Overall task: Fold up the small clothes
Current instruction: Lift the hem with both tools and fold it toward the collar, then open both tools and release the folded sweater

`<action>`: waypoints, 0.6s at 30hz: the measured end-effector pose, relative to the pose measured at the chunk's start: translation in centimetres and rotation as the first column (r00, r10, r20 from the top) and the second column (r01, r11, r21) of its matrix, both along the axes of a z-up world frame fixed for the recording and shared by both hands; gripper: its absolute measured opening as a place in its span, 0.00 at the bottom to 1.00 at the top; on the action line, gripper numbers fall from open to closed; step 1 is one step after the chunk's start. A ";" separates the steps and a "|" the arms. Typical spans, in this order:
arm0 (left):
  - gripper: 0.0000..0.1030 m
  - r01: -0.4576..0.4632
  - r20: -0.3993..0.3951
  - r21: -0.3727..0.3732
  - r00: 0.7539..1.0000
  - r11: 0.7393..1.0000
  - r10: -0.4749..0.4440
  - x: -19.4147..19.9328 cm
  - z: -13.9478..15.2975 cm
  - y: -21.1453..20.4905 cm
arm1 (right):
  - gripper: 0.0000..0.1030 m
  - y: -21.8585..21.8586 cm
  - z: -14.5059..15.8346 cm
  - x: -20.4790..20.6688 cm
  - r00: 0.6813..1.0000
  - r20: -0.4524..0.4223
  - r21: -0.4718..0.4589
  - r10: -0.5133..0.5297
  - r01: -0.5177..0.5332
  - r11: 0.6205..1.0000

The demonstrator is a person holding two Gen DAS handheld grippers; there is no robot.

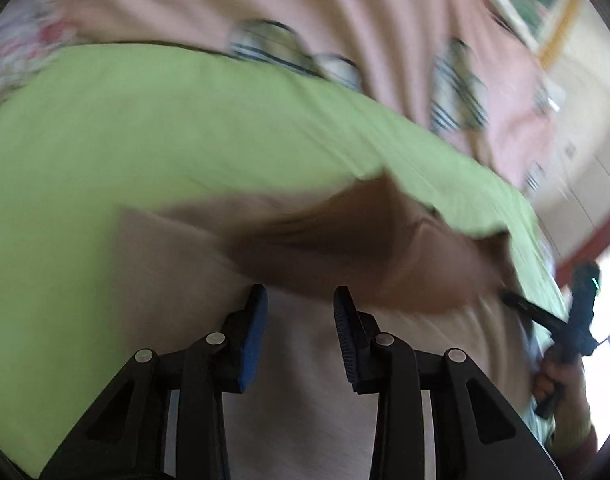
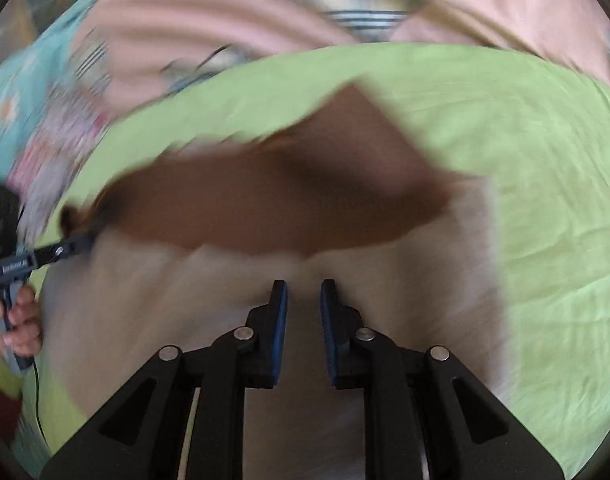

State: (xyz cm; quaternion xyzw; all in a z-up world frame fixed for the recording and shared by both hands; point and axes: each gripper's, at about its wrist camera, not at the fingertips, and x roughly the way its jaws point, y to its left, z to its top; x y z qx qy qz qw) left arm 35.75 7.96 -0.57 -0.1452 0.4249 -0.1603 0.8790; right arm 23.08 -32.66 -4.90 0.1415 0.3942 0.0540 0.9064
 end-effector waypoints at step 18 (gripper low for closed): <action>0.38 -0.031 0.064 -0.160 0.997 0.987 0.042 -12.9 2.3 3.6 | 0.42 0.6 3.8 -9.6 0.993 0.091 0.131 -0.079 0.067 0.989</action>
